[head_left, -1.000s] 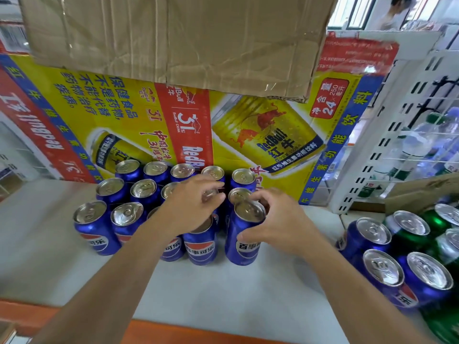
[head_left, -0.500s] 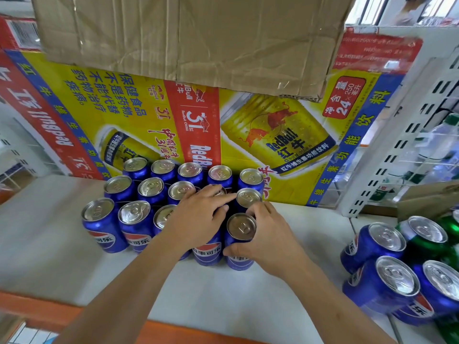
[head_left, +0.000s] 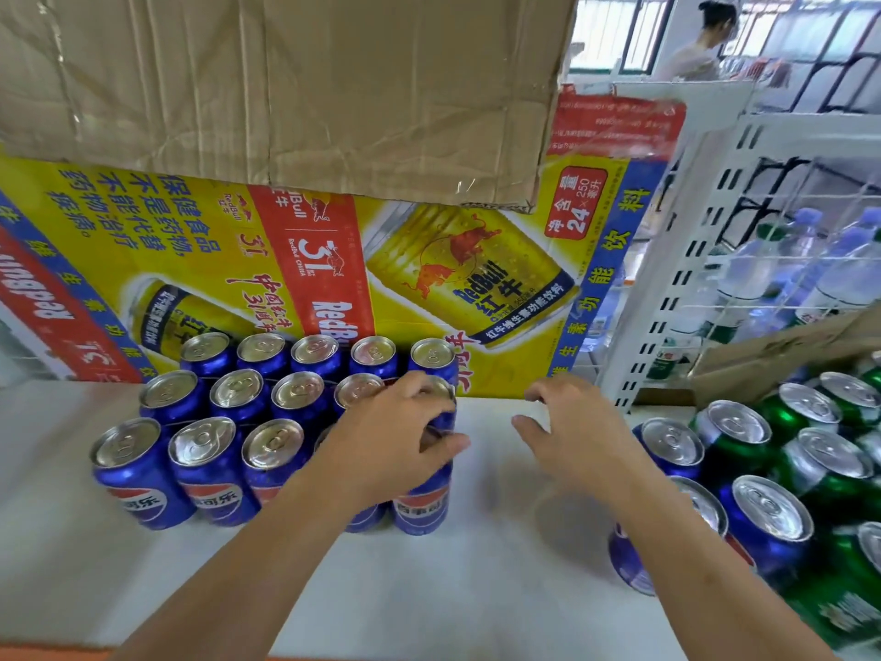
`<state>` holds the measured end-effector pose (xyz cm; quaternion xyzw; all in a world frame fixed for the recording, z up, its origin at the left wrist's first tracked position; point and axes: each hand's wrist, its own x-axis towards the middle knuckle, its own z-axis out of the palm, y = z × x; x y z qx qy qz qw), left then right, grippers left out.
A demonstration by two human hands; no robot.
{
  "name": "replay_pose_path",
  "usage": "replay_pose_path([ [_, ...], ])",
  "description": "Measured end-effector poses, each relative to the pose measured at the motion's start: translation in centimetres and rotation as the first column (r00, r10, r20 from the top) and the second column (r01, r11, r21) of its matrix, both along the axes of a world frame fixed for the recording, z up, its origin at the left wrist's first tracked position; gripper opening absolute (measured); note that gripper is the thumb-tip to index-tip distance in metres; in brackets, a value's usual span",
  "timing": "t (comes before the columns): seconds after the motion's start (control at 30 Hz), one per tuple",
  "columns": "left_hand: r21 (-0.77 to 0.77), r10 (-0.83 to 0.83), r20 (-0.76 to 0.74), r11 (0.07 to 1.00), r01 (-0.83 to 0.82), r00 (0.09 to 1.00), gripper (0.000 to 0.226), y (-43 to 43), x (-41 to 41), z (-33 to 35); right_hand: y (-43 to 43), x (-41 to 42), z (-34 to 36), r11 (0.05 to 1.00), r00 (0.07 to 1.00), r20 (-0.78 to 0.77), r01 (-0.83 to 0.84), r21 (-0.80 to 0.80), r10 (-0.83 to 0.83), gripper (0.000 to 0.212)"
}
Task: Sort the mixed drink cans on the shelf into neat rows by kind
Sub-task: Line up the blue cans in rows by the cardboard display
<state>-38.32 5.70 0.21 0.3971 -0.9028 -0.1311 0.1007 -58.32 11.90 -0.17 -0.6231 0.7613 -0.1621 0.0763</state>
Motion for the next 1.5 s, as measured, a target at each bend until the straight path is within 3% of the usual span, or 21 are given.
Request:
replay_pose_path([
  [0.13,-0.075,-0.071,0.043,0.994,0.074,0.997,0.036,0.5,-2.2,0.7,1.4,-2.9,0.9,0.988,0.973,-0.177,0.153,0.029,-0.146,0.037],
  [0.23,-0.029,-0.165,0.055,0.986,0.167,0.985,0.032,1.2,-4.4,1.0,2.1,-4.5,1.5,0.953,0.962,-0.181,0.239,0.187,-0.205,0.045],
  [0.33,0.09,-0.26,0.098,0.964,0.252,0.961,0.034,2.7,-7.0,0.4,2.4,-5.7,1.3,0.934,0.962,-0.186,0.244,0.26,-0.199,0.047],
  [0.47,0.23,-0.324,0.139,0.93,0.287,0.936,0.051,5.3,-10.6,-0.5,3.0,-7.4,1.4,0.933,0.954,-0.141,0.291,0.21,-0.266,0.038],
  [0.53,0.3,-0.31,0.085,0.914,0.273,0.947,0.058,6.1,-12.0,-0.9,3.4,-8.0,1.6,0.932,0.952,-0.109,0.301,0.2,-0.285,0.033],
  [0.6,0.336,-0.298,0.0,0.899,0.281,0.955,0.063,6.7,-13.0,-1.2,3.8,-8.3,1.9,0.935,0.953,-0.059,0.304,0.181,-0.298,0.042],
  [0.8,0.327,-0.222,-0.09,0.914,0.239,0.971,0.087,8.5,-15.6,-3.4,4.9,-8.8,1.1,0.925,0.929,0.084,0.345,0.156,-0.361,0.046],
  [0.93,0.409,-0.16,-0.235,0.879,0.247,0.959,0.075,8.6,-15.1,-3.9,5.1,-9.2,0.1,0.931,0.924,0.125,0.348,0.11,-0.36,0.043],
  [1.2,0.328,-0.084,-0.365,0.92,0.213,0.927,0.047,5.4,-9.3,-0.8,3.3,-8.2,1.5,0.995,0.967,0.245,0.057,0.08,-0.075,0.027],
  [1.27,0.268,-0.025,-0.427,0.951,0.153,0.904,0.04,4.5,-7.4,0.7,2.0,-7.2,1.3,0.993,0.975,0.219,-0.056,0.107,0.032,0.035],
  [1.5,0.219,0.222,-0.583,0.969,-0.112,0.781,0.045,0.9,-3.0,3.2,-1.4,-2.3,0.3,0.971,0.956,0.221,-0.219,0.1,0.193,0.028],
])
